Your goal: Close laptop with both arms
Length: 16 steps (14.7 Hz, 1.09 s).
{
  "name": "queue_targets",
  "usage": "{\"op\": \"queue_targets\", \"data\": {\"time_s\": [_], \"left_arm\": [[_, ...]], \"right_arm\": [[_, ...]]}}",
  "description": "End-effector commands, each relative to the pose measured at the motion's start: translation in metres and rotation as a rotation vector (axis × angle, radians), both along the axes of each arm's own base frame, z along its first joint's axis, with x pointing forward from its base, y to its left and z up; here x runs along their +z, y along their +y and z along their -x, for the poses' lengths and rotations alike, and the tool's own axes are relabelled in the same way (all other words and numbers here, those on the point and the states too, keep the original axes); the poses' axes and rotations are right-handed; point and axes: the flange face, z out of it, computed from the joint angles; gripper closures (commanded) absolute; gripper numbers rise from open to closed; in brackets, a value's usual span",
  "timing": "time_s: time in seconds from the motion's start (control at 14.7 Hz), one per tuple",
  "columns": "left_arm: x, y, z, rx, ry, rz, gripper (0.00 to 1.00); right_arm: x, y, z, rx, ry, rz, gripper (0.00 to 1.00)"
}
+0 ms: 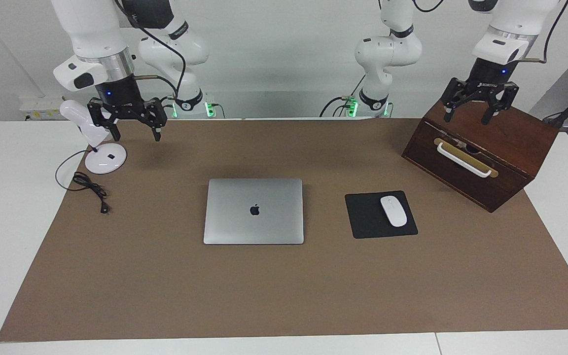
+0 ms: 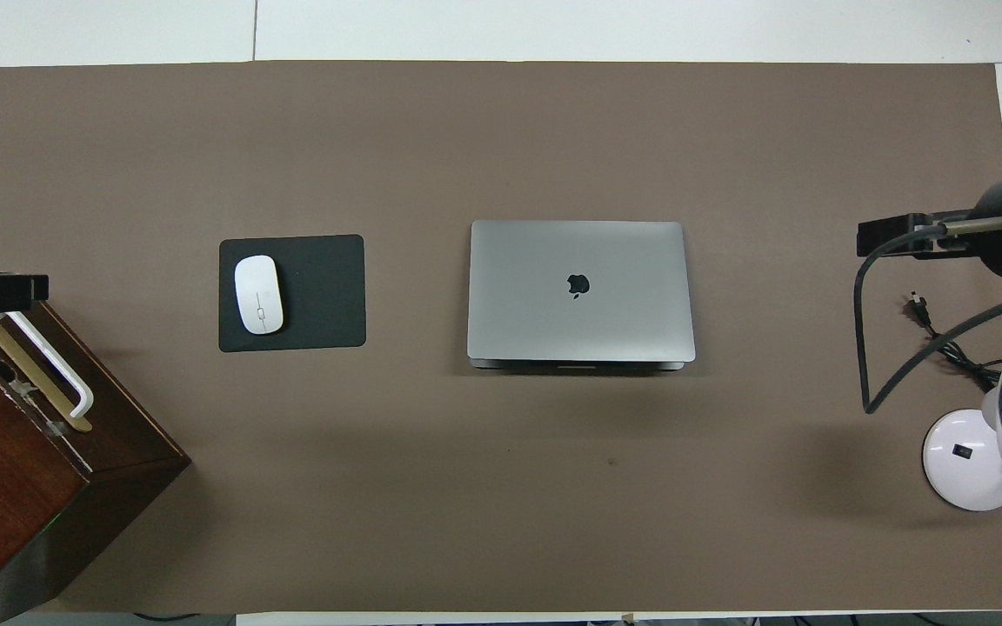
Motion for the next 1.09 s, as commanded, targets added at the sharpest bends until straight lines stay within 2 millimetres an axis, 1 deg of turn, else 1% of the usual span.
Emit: {"op": "queue_targets", "data": {"time_s": [0.0, 0.14, 0.27, 0.48, 0.54, 0.68, 0.95, 1.02], "left_arm": [[0.019, 0.003, -0.024, 0.014, 0.072, 0.003, 0.00], [0.018, 0.002, -0.025, 0.065, 0.084, 0.011, 0.00], [0.012, 0.001, -0.028, 0.076, 0.089, 0.006, 0.00], [-0.006, -0.002, -0.032, 0.071, 0.096, 0.001, 0.00], [-0.007, -0.004, -0.032, 0.068, 0.095, 0.001, 0.00], [-0.007, -0.005, -0.030, 0.066, 0.106, 0.000, 0.00], [-0.012, 0.003, -0.021, 0.079, 0.167, -0.008, 0.00], [-0.013, 0.005, -0.021, 0.081, 0.165, -0.045, 0.00]], "right_arm": [[0.013, -0.007, -0.017, -0.014, 0.030, -0.008, 0.00], [0.012, -0.007, -0.018, -0.012, 0.033, -0.006, 0.00], [0.011, -0.008, -0.018, -0.014, 0.039, -0.007, 0.00], [0.010, -0.008, -0.018, -0.014, 0.044, -0.006, 0.00], [0.005, -0.009, -0.021, -0.016, 0.053, -0.004, 0.00], [0.004, -0.009, -0.020, -0.007, 0.062, -0.001, 0.00], [-0.004, -0.008, -0.019, -0.001, 0.085, -0.002, 0.00], [-0.004, -0.008, -0.019, -0.001, 0.087, -0.002, 0.00]]}}
